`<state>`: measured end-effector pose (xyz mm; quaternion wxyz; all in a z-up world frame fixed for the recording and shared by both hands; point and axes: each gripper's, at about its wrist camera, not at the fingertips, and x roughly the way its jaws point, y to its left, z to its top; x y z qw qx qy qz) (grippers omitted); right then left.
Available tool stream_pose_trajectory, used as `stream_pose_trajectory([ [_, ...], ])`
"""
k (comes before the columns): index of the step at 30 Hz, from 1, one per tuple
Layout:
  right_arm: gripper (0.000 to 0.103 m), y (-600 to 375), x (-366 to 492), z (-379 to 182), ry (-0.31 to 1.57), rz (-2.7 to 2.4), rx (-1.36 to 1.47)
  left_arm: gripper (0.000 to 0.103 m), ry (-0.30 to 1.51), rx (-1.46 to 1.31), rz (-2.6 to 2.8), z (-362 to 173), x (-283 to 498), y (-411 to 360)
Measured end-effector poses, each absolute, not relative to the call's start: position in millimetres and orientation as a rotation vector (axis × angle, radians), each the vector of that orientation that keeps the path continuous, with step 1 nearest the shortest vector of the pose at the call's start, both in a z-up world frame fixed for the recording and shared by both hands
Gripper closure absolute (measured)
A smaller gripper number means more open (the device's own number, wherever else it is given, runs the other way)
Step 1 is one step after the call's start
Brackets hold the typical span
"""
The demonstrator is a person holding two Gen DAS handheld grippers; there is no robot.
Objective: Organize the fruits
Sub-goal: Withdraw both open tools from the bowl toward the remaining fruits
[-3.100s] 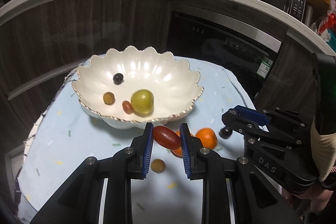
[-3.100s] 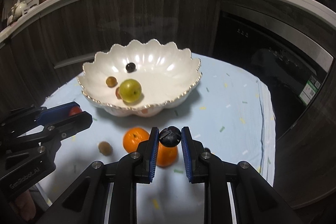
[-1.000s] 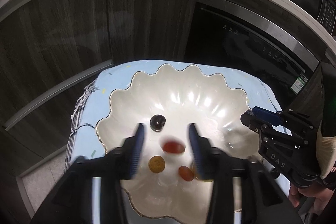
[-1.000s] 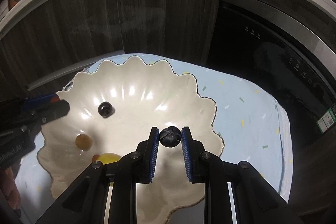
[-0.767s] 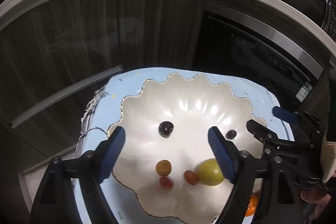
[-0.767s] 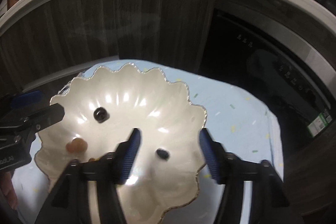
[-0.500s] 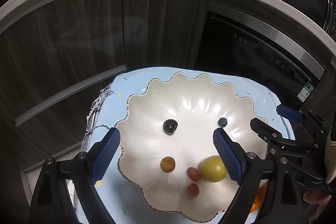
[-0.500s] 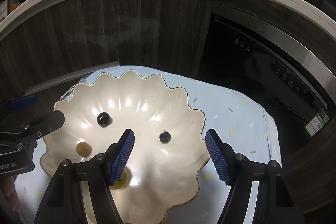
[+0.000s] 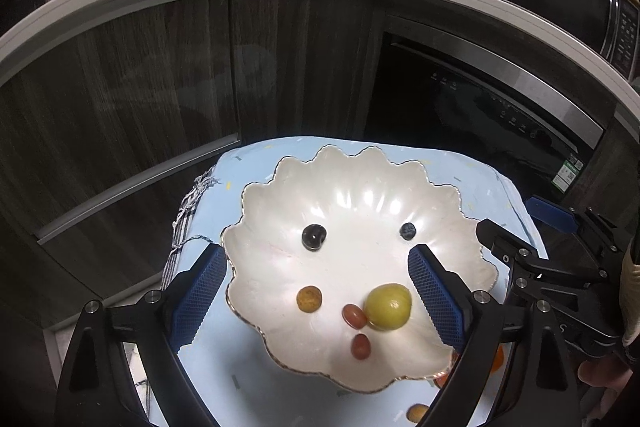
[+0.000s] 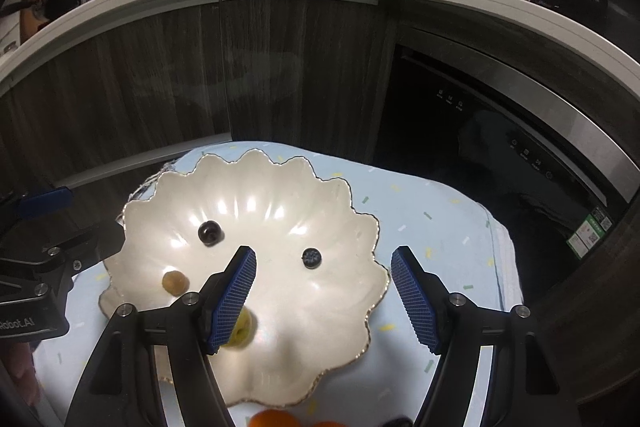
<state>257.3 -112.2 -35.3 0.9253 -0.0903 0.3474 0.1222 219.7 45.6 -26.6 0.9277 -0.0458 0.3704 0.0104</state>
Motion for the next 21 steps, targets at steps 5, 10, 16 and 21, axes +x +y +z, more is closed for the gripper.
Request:
stream_pose_trajectory([
  [5, 0.032, -120.2, 244.3, -29.3, 0.699, 0.246, -0.172, 0.007, 0.747, -0.088, 0.016, -20.2, 206.3, 37.5],
  [10, 0.032, -128.6, 230.6, -25.0, 0.684, 0.237, -0.163, 0.006, 0.739, -0.077, 0.012, -16.7, 194.6, 29.4],
  [16, 0.032, -139.0, 213.2, -21.1, 0.668, 0.222, -0.166, 0.004, 0.737, -0.069, 0.005, -15.9, 182.9, 20.5],
  [21, 0.032, -149.8, 201.3, -20.7, 0.669, 0.214, -0.151, 0.004, 0.73, -0.059, -0.004, -13.8, 171.4, 11.5],
])
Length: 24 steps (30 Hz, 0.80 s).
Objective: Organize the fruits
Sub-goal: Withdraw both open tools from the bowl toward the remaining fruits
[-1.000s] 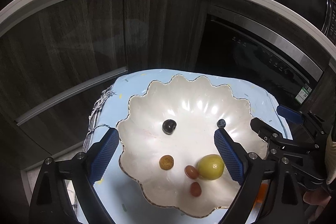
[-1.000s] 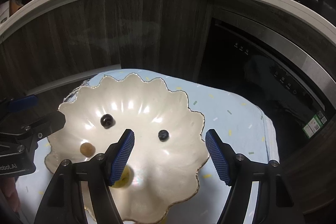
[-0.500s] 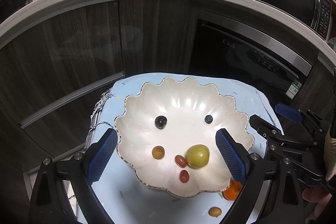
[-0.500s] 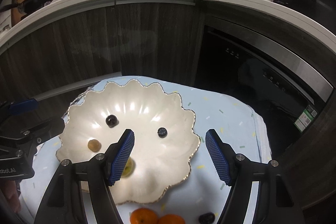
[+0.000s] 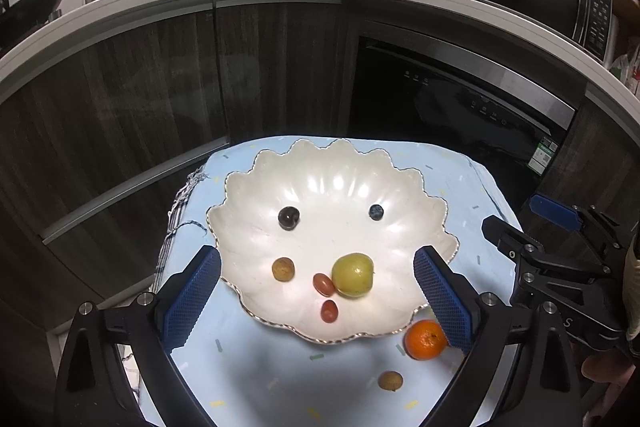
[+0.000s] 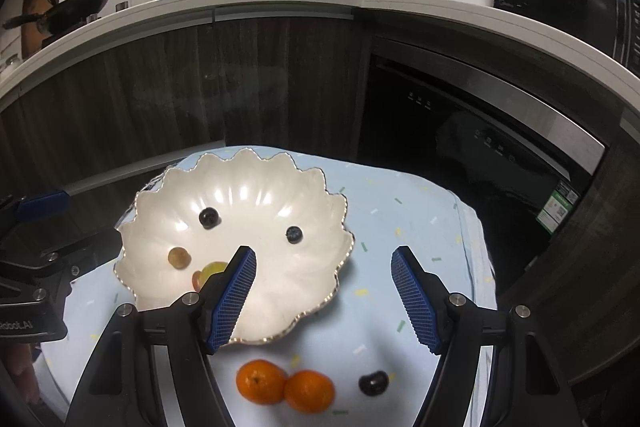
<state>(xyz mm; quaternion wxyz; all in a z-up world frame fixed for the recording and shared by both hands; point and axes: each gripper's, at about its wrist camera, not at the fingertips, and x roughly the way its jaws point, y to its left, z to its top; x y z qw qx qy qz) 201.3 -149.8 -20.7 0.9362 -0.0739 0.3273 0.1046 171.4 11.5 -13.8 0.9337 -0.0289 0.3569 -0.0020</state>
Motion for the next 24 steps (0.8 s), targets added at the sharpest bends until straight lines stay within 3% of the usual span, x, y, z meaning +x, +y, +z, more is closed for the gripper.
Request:
stream_pose_trajectory([
  [24, 0.032, -179.1, 163.0, -36.1, 0.712, 0.201, -0.098, 0.004, 0.733, -0.084, -0.051, -25.2, 133.1, -12.8],
])
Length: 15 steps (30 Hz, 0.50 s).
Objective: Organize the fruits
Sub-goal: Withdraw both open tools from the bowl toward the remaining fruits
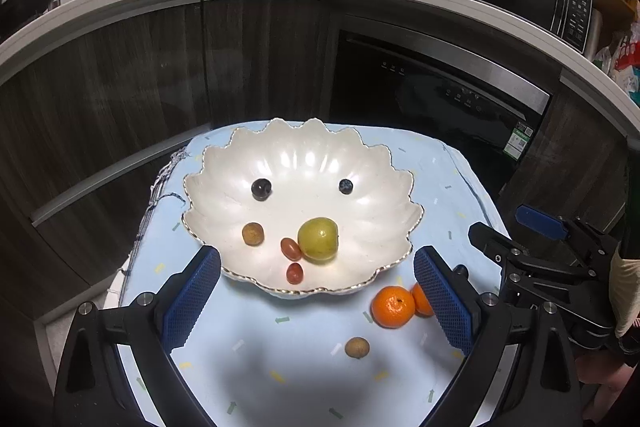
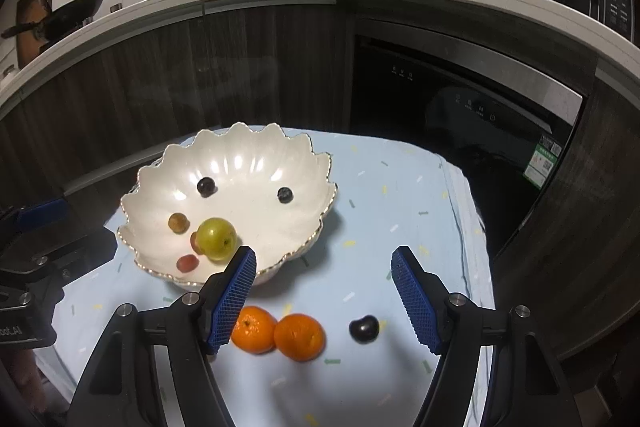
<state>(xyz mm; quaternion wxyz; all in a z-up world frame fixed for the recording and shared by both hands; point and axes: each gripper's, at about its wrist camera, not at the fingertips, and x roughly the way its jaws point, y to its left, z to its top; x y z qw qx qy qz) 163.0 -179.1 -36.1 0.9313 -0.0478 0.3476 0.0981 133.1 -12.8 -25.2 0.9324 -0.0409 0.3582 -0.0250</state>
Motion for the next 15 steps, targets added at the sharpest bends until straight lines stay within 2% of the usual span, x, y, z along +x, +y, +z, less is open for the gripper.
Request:
stream_pose_trajectory([
  [15, 0.032, -187.9, 149.7, -62.4, 0.754, 0.197, -0.077, 0.004, 0.737, -0.077, -0.046, -47.5, 117.4, -21.2],
])
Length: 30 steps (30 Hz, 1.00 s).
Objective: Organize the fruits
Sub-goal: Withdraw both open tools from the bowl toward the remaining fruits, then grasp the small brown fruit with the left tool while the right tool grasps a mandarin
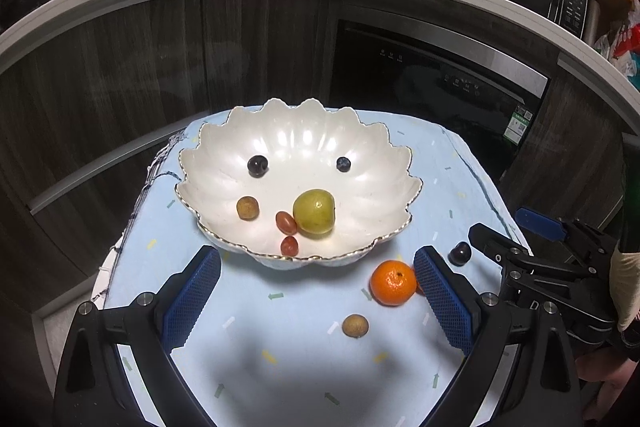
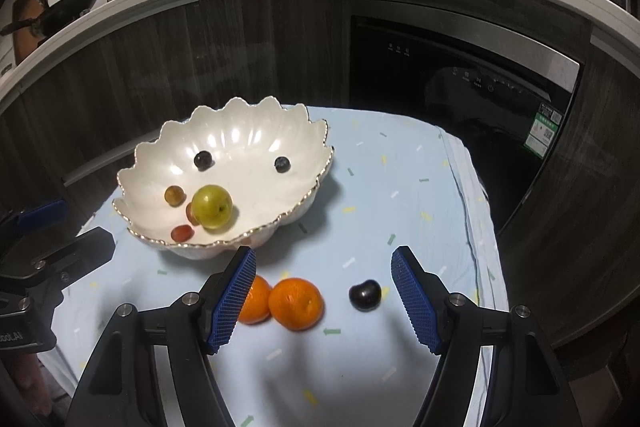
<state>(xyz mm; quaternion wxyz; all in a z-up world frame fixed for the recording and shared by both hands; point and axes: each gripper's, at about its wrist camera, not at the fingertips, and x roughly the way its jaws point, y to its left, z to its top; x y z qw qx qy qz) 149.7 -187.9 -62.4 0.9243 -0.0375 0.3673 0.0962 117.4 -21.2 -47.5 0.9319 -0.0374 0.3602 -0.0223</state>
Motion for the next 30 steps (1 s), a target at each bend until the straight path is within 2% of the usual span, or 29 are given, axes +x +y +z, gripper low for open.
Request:
stream_pose_trajectory([
  [10, 0.032, -193.4, 140.1, -73.7, 0.77, 0.199, -0.074, 0.004, 0.725, -0.075, -0.055, -54.4, 104.5, -28.4],
  [30, 0.032, -202.2, 137.8, -112.1, 0.822, 0.2, -0.089, 0.004, 0.782, -0.018, -0.075, -105.4, 106.0, -40.8],
])
